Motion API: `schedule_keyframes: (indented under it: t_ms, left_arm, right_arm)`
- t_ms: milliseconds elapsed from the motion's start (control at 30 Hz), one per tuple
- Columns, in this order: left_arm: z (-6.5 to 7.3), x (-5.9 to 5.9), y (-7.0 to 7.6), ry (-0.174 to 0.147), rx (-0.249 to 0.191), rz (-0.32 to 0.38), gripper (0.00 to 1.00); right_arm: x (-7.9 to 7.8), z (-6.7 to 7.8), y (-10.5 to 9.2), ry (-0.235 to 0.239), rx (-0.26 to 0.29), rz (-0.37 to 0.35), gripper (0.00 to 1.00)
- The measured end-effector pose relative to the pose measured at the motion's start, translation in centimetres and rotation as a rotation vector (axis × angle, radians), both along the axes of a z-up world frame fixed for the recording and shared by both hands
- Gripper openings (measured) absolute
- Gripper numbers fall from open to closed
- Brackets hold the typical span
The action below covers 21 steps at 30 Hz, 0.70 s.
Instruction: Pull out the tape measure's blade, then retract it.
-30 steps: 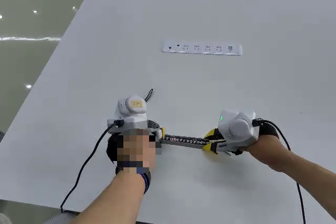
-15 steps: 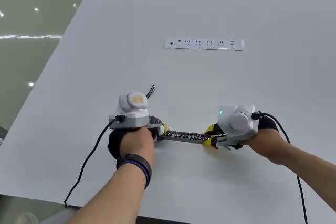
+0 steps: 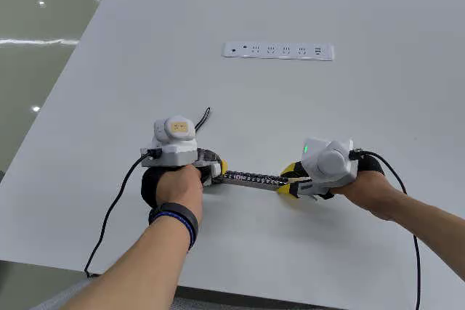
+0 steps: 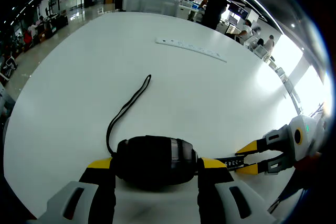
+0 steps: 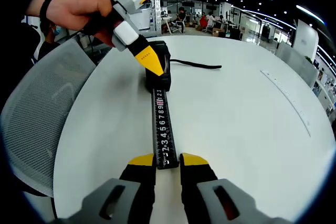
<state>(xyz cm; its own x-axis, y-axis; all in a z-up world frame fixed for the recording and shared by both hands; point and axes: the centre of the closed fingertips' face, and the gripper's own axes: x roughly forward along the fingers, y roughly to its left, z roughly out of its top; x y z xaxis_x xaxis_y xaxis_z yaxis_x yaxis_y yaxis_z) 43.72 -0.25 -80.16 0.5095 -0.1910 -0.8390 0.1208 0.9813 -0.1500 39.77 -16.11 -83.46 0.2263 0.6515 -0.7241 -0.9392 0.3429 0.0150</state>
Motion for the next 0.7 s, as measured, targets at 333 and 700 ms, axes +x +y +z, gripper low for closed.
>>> schedule_keyframes:
  t_ms: [333,700]
  left_arm:
    - [0.29,0.35,-0.28,-0.011,0.012,-0.076,0.61]
    - [0.32,0.36,-0.16,-0.017,-0.016,-0.083,0.59]
  right_arm:
    - [-0.07,0.07,0.05,-0.006,0.013,-0.017,0.17]
    - [0.2,0.22,0.08,0.015,0.044,-0.052,0.14]
